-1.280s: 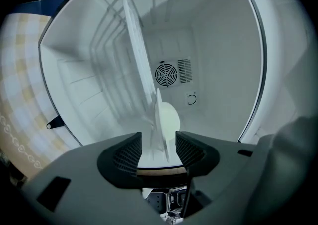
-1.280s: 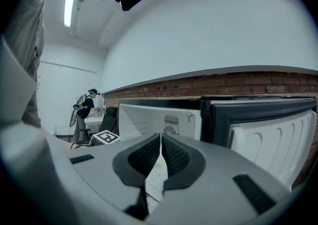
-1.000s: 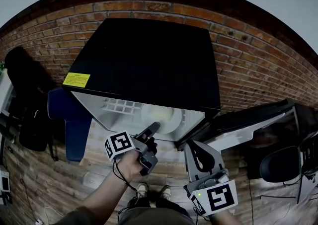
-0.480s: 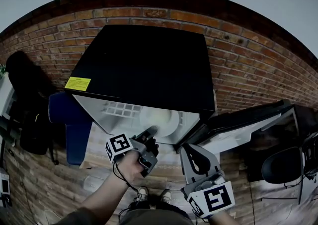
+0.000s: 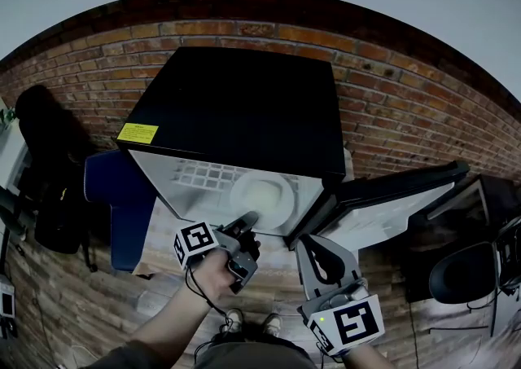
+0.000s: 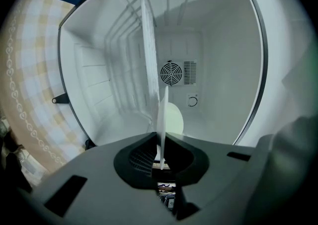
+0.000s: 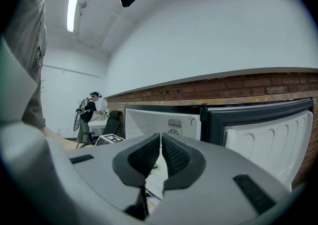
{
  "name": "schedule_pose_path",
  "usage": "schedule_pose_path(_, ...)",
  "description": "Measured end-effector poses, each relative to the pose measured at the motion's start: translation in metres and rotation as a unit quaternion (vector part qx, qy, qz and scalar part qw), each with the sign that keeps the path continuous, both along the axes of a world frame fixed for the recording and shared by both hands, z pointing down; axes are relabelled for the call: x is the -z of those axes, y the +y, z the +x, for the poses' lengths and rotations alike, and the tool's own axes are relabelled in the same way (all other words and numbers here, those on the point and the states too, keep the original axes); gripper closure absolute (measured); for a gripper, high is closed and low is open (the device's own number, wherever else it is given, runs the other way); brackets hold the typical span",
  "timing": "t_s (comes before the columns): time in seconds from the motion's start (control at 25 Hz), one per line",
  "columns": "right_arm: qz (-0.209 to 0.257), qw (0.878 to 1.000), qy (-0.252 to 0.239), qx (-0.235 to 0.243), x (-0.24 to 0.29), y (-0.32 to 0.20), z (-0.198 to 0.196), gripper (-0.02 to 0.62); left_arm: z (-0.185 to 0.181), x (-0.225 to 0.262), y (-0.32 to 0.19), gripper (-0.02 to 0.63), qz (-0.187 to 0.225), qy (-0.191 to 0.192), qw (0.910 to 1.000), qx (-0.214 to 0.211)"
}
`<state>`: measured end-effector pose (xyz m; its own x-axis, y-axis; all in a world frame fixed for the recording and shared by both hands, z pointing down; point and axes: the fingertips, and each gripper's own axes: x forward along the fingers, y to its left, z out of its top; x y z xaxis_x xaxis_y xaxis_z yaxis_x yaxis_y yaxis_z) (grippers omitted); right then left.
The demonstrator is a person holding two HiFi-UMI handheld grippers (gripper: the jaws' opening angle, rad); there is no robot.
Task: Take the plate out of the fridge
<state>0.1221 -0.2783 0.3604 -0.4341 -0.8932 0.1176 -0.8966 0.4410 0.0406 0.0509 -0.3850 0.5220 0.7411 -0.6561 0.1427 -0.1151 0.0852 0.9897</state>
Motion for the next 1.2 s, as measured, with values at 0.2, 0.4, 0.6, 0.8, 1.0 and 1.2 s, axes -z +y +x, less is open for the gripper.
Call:
schedule_pose_path(0.2, 0.013, 1.0, 0.008, 0.003, 0.01, 0.008, -0.001, 0.565, -0.006, 0.021, 0.01, 0.569, 0.013, 0.004, 0.9999, 0.001)
schedule_pose_path(0.4, 0.028, 0.999, 0.015, 0.008, 0.022, 0.016, -0.006, 0.565, -0.021, 0.041, 0.021, 0.569, 0.022, 0.006, 0.9996, 0.015)
schedule_pose_path(0.6, 0.052, 0.998, 0.015, 0.02, 0.04, 0.023, -0.016, 0.565, -0.037, 0.06, 0.034, 0.569, 0.036, 0.013, 0.9989, 0.025)
schedule_pose_path(0.8, 0.053, 0.998, -0.005, 0.04, 0.051, 0.03, -0.026, 0.565, -0.059, 0.073, 0.047, 0.568, 0.04, 0.011, 0.9979, 0.05)
schedule_pose_path(1.0, 0.047, 0.996, -0.032, 0.063, 0.058, 0.036, -0.037, 0.565, -0.082, 0.082, 0.061, 0.568, 0.044, 0.012, 0.9964, 0.072)
schedule_pose_path(1.2, 0.064, 0.994, -0.018, 0.082, 0.065, 0.04, -0.053, 0.565, -0.101, 0.087, 0.077, 0.568, 0.043, 0.017, 0.9947, 0.092)
